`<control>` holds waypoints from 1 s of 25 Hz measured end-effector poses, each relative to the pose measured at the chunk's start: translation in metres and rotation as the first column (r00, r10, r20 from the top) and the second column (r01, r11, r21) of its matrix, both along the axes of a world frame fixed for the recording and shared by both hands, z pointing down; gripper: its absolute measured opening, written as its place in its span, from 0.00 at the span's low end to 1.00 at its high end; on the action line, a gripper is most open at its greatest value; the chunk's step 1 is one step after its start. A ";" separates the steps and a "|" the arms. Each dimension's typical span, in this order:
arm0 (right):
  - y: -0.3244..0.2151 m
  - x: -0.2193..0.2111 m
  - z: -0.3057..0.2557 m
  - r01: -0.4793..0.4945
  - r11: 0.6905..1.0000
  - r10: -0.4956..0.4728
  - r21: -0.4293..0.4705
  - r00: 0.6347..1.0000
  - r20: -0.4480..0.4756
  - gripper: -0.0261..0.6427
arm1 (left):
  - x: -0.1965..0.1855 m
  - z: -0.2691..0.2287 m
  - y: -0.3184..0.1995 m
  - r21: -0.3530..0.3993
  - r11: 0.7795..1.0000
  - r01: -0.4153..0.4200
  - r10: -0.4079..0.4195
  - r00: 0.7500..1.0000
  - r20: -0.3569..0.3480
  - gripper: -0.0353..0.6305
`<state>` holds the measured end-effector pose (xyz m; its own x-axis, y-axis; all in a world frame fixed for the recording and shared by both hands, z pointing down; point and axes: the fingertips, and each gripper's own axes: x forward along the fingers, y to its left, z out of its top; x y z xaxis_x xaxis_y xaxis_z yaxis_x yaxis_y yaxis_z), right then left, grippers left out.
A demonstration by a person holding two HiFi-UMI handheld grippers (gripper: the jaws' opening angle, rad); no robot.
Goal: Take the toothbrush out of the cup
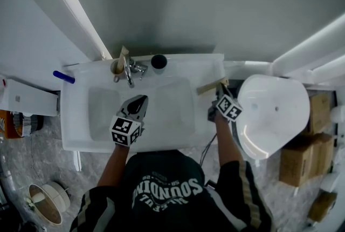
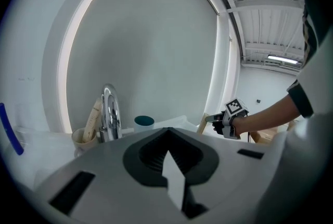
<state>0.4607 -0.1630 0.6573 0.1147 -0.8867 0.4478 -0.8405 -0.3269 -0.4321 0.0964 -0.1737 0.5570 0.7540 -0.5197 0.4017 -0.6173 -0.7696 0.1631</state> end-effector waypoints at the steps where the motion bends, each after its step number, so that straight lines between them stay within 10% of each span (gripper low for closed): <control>1: 0.001 0.007 0.005 -0.023 1.000 0.023 0.006 0.999 0.037 0.04 | 0.003 0.001 0.001 -0.001 1.000 -0.001 0.001 1.000 0.002 0.05; 15: 0.027 0.037 0.080 -0.171 0.983 0.182 -0.062 0.928 0.326 0.04 | 0.011 0.009 0.002 -0.017 1.000 0.022 -0.021 0.999 0.039 0.05; 25: 0.038 0.026 0.100 -0.107 0.977 0.154 -0.185 0.952 0.266 0.17 | 0.013 0.008 0.003 -0.021 1.000 0.002 -0.001 1.000 0.029 0.05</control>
<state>0.4863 -0.1248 0.7570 0.0744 -0.7828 0.6179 -0.6404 -0.5124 -0.5721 0.1090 -0.1704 0.5652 0.7409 -0.5123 0.4342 -0.6234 -0.7652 0.1608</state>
